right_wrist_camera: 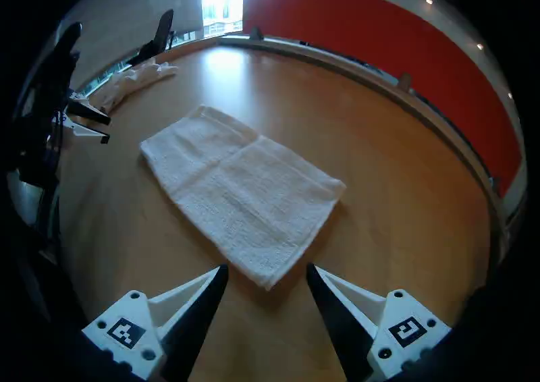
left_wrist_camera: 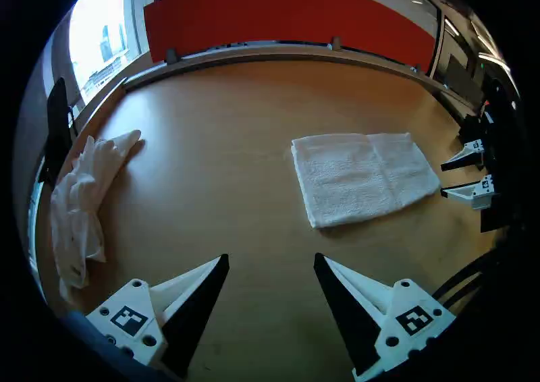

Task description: Fold towel

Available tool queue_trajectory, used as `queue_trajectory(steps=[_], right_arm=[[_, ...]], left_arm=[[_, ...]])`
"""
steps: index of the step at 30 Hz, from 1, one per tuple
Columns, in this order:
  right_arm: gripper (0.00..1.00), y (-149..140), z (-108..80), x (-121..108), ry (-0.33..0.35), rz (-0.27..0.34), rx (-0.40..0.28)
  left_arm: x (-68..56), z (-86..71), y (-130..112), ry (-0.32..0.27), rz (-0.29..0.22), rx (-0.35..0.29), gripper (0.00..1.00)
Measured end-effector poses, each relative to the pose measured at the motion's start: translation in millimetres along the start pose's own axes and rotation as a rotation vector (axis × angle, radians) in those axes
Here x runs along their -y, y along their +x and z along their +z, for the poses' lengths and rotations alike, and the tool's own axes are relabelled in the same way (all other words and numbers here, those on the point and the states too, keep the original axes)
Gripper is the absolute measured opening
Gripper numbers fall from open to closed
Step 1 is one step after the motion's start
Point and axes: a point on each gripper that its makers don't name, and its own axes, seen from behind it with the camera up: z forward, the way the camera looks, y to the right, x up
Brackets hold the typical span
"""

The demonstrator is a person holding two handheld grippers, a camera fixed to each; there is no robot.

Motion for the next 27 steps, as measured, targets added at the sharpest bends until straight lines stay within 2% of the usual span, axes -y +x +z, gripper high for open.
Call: queue_trajectory(steps=[5, 13, 19, 25, 27], right_arm=[[0.8, -7.0, 2.4, -0.5, 0.011, -0.03, 0.033], [0.59, -13.1, 3.5, -0.7, 0.024, -0.04, 0.065], [0.38, -18.0, 5.1, 0.8, 0.043, -0.032, 0.081], [0.37, -18.6, 6.1, 1.0, 0.048, -0.024, 0.081], [0.29, -18.7, 6.3, 2.0, 0.053, -0.024, 0.081]], left_arm=[[4.0, -6.9, -9.6, 0.011, -0.022, 0.006, 0.94], [8.9, -14.1, -23.9, 0.022, -0.044, 0.026, 0.94], [11.0, -16.9, -26.6, 0.024, -0.044, 0.03, 0.94], [12.4, -17.9, -26.8, 0.024, -0.041, 0.03, 0.94], [12.4, -18.0, -27.1, 0.023, -0.04, 0.031, 0.94]])
